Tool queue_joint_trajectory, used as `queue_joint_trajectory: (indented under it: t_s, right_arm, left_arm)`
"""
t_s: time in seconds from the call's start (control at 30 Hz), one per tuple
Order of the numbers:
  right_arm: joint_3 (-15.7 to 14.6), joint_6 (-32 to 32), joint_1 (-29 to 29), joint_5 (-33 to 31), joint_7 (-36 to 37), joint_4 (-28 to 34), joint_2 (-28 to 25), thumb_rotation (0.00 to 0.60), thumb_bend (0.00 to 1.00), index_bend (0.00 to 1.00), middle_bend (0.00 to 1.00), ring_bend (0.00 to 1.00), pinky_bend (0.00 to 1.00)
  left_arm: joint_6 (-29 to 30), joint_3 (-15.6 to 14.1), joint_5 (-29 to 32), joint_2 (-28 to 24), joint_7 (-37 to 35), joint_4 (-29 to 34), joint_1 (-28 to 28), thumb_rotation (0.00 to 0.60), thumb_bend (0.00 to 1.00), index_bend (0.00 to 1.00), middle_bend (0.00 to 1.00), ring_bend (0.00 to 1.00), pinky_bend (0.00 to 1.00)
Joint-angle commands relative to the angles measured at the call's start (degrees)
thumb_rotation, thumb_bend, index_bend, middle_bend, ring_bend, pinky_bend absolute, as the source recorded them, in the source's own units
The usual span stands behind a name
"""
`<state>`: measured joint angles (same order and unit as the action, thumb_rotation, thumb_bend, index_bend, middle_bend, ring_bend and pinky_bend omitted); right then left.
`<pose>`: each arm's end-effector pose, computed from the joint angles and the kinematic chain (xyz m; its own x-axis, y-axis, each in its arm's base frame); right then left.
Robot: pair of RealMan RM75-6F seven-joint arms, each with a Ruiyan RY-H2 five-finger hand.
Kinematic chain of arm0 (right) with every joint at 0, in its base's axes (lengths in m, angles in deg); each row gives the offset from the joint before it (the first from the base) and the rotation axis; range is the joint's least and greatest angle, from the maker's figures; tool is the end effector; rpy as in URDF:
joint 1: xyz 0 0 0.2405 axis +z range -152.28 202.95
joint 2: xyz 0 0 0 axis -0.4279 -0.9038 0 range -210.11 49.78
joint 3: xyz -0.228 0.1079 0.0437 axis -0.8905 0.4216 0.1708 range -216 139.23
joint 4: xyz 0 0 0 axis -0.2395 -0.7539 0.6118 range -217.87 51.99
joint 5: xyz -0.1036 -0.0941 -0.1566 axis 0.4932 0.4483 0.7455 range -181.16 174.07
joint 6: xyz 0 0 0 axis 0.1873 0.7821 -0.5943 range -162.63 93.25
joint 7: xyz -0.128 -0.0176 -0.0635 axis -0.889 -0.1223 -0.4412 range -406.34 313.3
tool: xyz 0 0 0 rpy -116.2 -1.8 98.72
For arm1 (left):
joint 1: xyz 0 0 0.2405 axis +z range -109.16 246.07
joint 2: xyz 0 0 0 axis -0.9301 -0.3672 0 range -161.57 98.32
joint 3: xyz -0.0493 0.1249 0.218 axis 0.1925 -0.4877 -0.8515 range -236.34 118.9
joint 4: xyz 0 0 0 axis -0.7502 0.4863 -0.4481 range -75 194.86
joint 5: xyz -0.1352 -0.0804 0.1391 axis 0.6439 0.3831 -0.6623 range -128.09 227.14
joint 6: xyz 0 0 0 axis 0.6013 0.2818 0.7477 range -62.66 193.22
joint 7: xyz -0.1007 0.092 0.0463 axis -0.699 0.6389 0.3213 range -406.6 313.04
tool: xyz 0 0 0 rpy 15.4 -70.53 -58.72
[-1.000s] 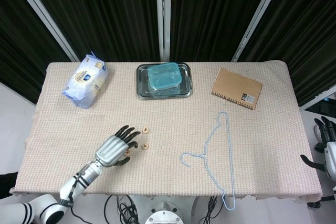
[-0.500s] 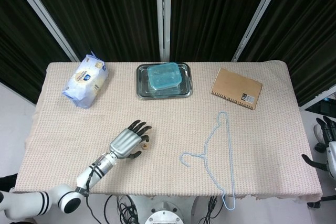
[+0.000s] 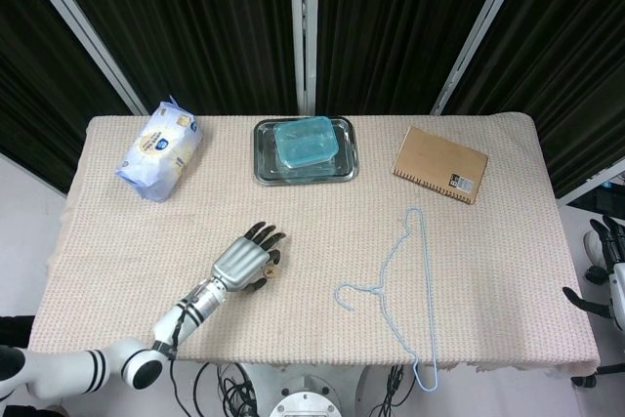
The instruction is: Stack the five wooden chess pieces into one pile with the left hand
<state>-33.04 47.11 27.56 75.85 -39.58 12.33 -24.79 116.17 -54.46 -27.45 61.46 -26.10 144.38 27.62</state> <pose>-0.3321 -0.1741 0.2094 0.3599 -0.0126 0.9329 -0.9227 0.1437 0.3578 -0.1371 0.2913 -0.0639 0.5741 0.2977 0.7628 0.7316 -0.6048 -0.3146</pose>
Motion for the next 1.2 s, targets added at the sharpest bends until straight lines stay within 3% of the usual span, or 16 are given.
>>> queue_joint_trajectory:
  t_s: [0.03, 1.2]
  right_arm:
    - [0.0, -0.1, 0.0, 0.1, 0.0, 0.0, 0.0, 0.600, 0.08, 0.00, 0.00, 0.00, 0.00]
    - [0.0, -0.3, 0.1, -0.1, 0.4, -0.1, -0.2, 0.600, 0.08, 0.00, 0.00, 0.00, 0.00]
  left_arm:
    - [0.0, -0.1, 0.2, 0.1, 0.1, -0.1, -0.1, 0.600, 0.29, 0.43, 0.08, 0.00, 0.00]
    - [-0.3, -0.6, 0.6, 1.8, -4.5, -3.0, -1.4, 0.600, 0.29, 0.48, 0.09, 0.00, 0.00]
